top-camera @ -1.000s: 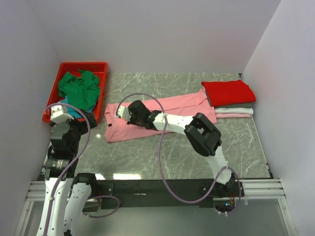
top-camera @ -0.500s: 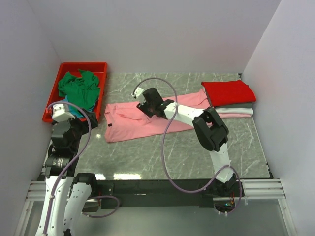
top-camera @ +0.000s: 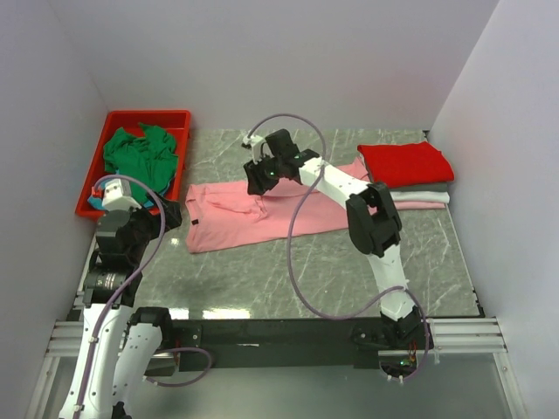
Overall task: Fold and stack the t-shirts
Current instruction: Fold the tshirt
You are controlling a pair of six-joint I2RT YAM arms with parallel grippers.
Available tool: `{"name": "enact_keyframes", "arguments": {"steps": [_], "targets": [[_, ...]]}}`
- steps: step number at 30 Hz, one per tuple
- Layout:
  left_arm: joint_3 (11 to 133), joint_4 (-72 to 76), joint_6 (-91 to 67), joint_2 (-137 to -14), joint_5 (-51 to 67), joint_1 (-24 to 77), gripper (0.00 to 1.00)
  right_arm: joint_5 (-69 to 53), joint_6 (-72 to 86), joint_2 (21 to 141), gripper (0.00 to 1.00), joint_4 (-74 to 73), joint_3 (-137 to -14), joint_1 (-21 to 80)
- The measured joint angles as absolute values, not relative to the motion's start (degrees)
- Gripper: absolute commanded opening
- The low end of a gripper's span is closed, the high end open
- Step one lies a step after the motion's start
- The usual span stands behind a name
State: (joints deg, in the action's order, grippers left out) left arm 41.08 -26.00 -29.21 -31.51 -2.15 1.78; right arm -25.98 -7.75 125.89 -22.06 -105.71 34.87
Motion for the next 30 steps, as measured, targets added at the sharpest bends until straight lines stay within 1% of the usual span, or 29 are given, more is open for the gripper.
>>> {"name": "enact_keyframes", "arguments": {"steps": [1,6,9,10,11,19,21,24,26,27,30], "targets": [[41.1,-26.0,-29.2,-31.4,-2.0,1.8,0.95,-26.9,-7.0,127.3,0.47,-22.8,-106.5,34.9],[41.0,-26.0,-29.2,-31.7,-1.3,1.8,0.95,-28.7,-5.1,133.0,0.47,-26.8,-108.5,35.0],[40.8,-26.0,-29.2,-31.7,-1.3,1.8,0.95,-28.8,-4.6,133.5,0.49,-28.7,-108.3,35.0],[40.7,-26.0,-29.2,-31.7,-1.3,1.8,0.95,-28.8,-4.4,133.5,0.54,-28.7,-108.3,35.0],[40.7,-26.0,-29.2,-31.7,-1.3,1.8,0.95,-28.8,-4.3,133.5,0.55,-28.7,-108.3,35.0],[40.7,-26.0,-29.2,-31.7,-1.3,1.8,0.95,-28.1,-3.2,133.7,0.56,-28.9,-108.4,35.0],[40.7,-26.0,-29.2,-31.7,-1.3,1.8,0.95,-28.0,-2.8,134.0,0.53,-28.9,-108.6,35.0],[40.7,-26.0,-29.2,-31.7,-1.3,1.8,0.95,-27.9,-2.6,134.8,0.4,-29.1,-108.9,35.0],[40.7,-26.0,-29.2,-31.7,-1.3,1.8,0.95,-27.8,-2.6,135.0,0.34,-29.2,-108.8,35.0],[40.7,-26.0,-29.2,-31.7,-1.3,1.8,0.95,-27.8,-2.6,135.0,0.29,-29.1,-108.8,35.0],[40.7,-26.0,-29.2,-31.7,-1.3,1.8,0.95,-27.6,-2.9,134.8,0.27,-28.6,-108.0,35.0]]}}
